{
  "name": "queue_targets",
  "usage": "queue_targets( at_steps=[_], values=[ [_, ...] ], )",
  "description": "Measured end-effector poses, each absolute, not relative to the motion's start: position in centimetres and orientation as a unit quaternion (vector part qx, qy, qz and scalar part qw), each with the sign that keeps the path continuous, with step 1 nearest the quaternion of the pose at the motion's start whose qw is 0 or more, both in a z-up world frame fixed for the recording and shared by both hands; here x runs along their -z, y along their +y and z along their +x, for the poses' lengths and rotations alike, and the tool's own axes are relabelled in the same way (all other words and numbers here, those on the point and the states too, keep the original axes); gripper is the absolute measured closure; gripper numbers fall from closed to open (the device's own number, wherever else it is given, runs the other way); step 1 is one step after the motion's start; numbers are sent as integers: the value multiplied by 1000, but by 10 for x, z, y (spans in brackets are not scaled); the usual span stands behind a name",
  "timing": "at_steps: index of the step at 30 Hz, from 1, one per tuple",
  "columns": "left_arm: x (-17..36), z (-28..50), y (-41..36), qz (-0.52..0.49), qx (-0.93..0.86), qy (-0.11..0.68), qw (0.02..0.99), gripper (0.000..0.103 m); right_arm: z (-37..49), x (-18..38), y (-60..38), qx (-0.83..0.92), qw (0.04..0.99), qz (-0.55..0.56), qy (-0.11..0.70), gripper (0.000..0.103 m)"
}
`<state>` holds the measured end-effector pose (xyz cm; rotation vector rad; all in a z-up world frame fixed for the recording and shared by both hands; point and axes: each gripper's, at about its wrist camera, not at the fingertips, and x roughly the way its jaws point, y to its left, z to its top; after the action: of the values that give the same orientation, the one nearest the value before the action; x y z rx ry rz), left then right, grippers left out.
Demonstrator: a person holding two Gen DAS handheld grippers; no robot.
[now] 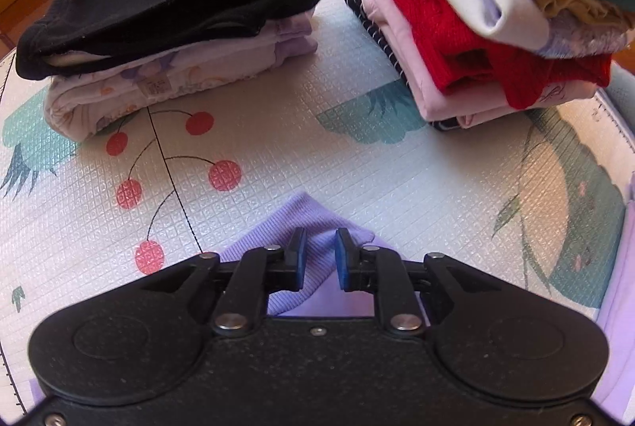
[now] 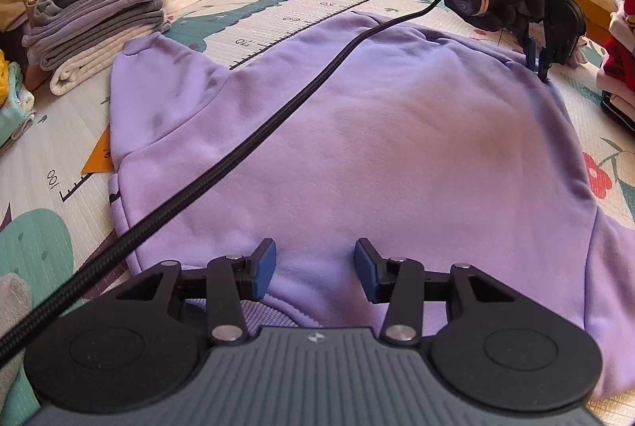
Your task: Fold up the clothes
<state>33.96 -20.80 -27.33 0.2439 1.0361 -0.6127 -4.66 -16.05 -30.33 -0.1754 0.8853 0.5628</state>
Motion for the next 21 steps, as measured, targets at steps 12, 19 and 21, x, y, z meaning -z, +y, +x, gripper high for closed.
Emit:
queue_targets(
  at_steps=[12, 19, 21],
  values=[
    [282, 311, -212, 132, 371, 504, 769, 87, -46, 302, -184, -238, 875, -77, 414, 59],
    [298, 320, -238, 94, 320, 494, 803, 88, -48, 306, -182, -244, 873, -70, 415, 56],
    [299, 317, -237, 93, 320, 485, 808, 88, -49, 306, -181, -246, 874, -74, 414, 56]
  ],
)
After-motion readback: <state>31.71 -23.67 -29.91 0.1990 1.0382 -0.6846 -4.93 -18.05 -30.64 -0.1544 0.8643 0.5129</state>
